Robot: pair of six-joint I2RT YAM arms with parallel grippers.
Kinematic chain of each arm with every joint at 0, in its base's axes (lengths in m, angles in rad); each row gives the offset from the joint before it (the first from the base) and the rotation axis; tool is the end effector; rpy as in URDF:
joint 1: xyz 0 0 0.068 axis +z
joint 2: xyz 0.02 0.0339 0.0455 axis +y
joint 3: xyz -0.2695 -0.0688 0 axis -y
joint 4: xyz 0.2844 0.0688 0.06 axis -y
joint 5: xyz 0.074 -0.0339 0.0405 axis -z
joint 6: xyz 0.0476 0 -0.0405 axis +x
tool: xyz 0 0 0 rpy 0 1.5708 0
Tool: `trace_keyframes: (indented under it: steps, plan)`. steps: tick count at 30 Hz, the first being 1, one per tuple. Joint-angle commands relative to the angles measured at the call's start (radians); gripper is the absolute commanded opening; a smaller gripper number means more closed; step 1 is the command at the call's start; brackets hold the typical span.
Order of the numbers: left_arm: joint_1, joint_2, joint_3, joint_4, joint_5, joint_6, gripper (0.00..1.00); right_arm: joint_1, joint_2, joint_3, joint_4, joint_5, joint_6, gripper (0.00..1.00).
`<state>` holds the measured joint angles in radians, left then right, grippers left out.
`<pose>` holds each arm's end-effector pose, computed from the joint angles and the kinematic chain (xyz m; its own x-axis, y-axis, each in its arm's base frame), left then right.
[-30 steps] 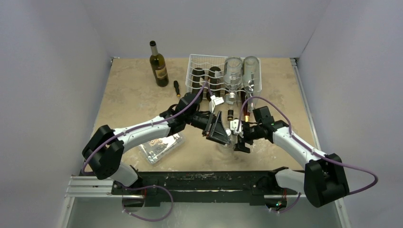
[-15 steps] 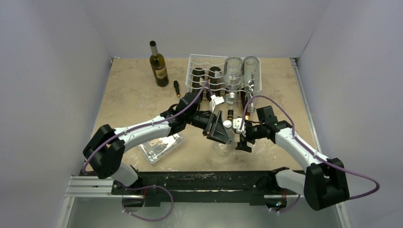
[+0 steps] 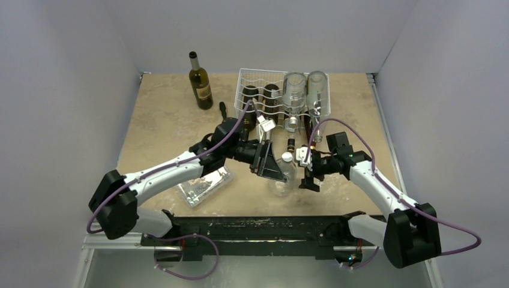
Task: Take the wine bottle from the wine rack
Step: Place the wine bottle at the center of the board.
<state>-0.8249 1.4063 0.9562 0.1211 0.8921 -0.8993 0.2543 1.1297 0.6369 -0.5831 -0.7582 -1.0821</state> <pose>0.2146 -0.2869 0.2761 -0.8888 0.2377 -0.3919 0.4262 0.1142 -0.8974 0.2196 0.0909 0.1800 0.0405 -0.6519 -0.7573 -0.9862 0.0959 -0.1353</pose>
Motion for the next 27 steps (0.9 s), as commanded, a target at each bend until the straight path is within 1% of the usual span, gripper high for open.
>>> trace_keyframes:
  steps: [1, 4, 7, 13, 15, 17, 19, 20, 22, 24, 27]
  plan:
    - [0.005, -0.12, -0.054, -0.012, -0.07, 0.105, 0.78, -0.011, -0.02, 0.072, -0.055, 0.0, -0.01, 0.99]
    - [0.003, -0.194, -0.105, -0.023, -0.135, 0.15, 0.78, -0.021, -0.029, 0.092, -0.078, 0.015, -0.003, 0.99]
    - [0.003, -0.268, -0.162, -0.042, -0.233, 0.215, 0.78, -0.034, -0.055, 0.113, -0.088, 0.022, 0.025, 0.99]
    - [-0.016, -0.394, -0.269, 0.016, -0.4, 0.355, 0.8, -0.052, -0.117, 0.182, -0.12, 0.041, 0.109, 0.99]
    - [-0.017, -0.412, -0.304, 0.079, -0.424, 0.386, 0.83, -0.053, -0.134, 0.199, -0.127, 0.051, 0.165, 0.99]
    - [-0.015, -0.416, -0.336, 0.128, -0.443, 0.417, 0.87, -0.055, -0.152, 0.211, -0.136, 0.06, 0.217, 0.99]
    - [-0.012, -0.412, -0.355, 0.166, -0.465, 0.421, 0.94, -0.061, -0.18, 0.202, -0.124, 0.068, 0.273, 0.99]
    - [-0.008, -0.407, -0.37, 0.182, -0.481, 0.411, 0.99, -0.071, -0.198, 0.19, -0.101, 0.071, 0.31, 0.99]
    - [0.006, -0.394, -0.395, 0.23, -0.49, 0.375, 1.0, -0.105, -0.235, 0.151, -0.044, 0.067, 0.37, 0.99]
    - [0.029, -0.377, -0.423, 0.301, -0.47, 0.34, 1.0, -0.146, -0.267, 0.117, 0.015, 0.075, 0.422, 0.99]
    - [0.032, -0.363, -0.454, 0.356, -0.493, 0.349, 1.0, -0.176, -0.296, 0.091, 0.08, 0.149, 0.465, 0.99]
